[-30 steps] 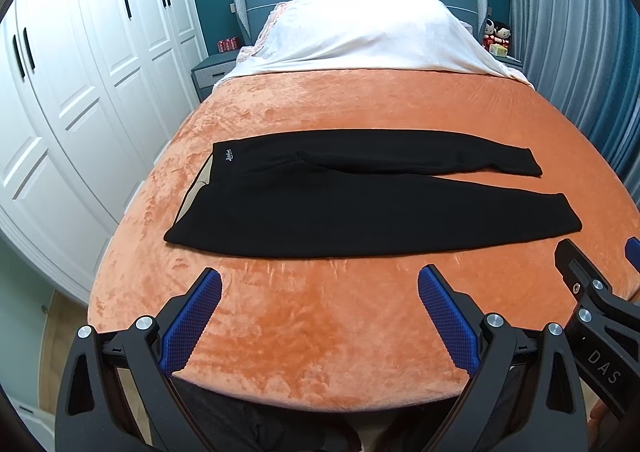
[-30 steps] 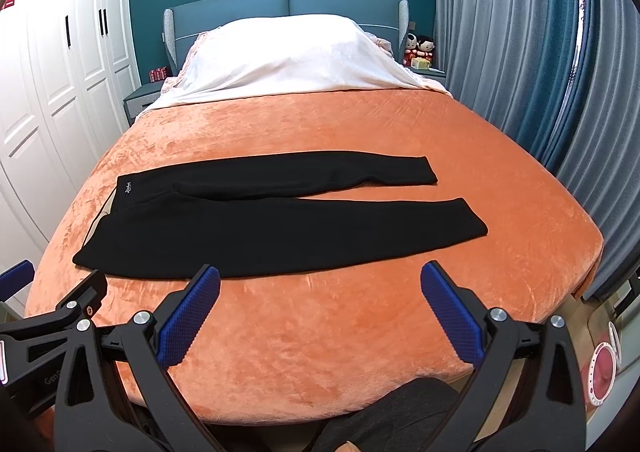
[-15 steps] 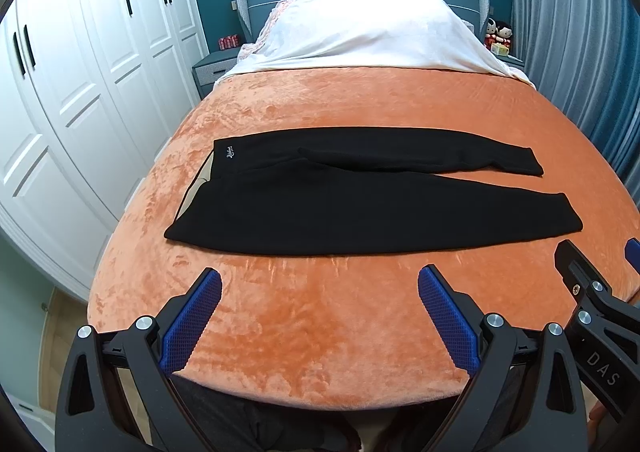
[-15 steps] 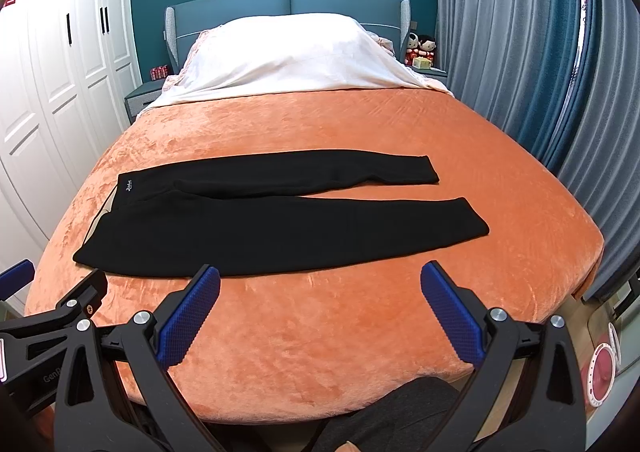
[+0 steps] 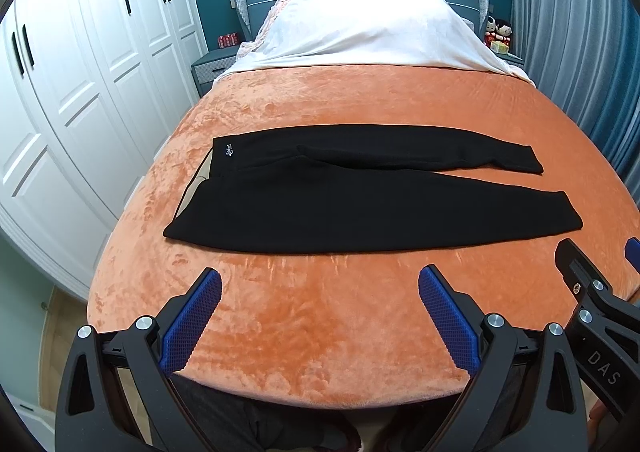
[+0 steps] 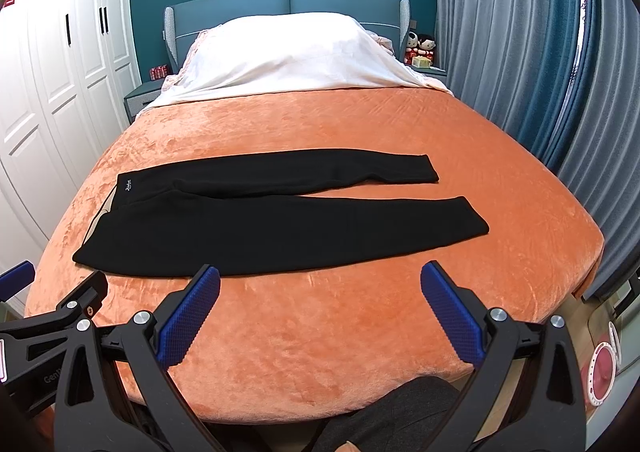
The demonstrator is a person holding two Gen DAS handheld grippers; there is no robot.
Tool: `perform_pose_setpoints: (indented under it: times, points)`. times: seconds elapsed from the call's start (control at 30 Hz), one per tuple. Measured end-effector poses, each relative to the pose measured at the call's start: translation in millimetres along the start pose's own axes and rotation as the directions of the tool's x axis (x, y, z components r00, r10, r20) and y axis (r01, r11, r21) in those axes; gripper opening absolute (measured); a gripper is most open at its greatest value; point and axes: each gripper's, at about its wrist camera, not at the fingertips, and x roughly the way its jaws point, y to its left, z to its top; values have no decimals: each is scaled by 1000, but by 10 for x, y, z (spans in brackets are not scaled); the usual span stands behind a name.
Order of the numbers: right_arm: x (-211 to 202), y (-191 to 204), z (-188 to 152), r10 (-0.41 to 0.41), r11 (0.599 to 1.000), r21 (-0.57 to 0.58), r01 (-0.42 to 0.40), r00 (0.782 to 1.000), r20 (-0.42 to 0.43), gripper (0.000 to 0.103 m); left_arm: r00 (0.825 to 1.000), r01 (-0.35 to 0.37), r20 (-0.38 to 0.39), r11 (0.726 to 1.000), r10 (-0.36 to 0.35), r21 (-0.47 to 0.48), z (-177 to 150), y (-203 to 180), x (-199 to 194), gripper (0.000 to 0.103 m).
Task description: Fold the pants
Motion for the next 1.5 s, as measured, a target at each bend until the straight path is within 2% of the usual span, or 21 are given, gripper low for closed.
perform_pose_setpoints:
  times: [0.63,0.83,0.93,1.07,1.23,1.4,1.5]
  points:
    - [6,1,-4,-3,1000,-2,3,1000,-1,98,1000,0,-10,1000,0,3,-27,-13,29,97]
    - [140,-34,-56,1,1000,0,-1,1000,-22,98,999,-6,-42,1000,6,2,-45,-2,244,97]
    - [354,-125,-47,32,999,12,-31,998,-46,98,998,-27,-63,1000,27,-1,6,54,452,97]
    - [860,-428,124,77,997,36,-74,994,-73,98,996,-34,-88,999,34,1,163,160,841,97]
    - [1802,-1092,610,162,983,93,-156,985,-65,98,995,-45,-94,999,44,-5,487,284,1367,97]
    - [3035,-1733,1247,101,994,39,-98,991,-83,98,995,-29,-96,1000,28,-8,848,359,2046,97]
    - [3702,-2079,1480,62,996,72,-53,990,-125,98,994,-19,-111,999,14,-43,1073,455,2505,97]
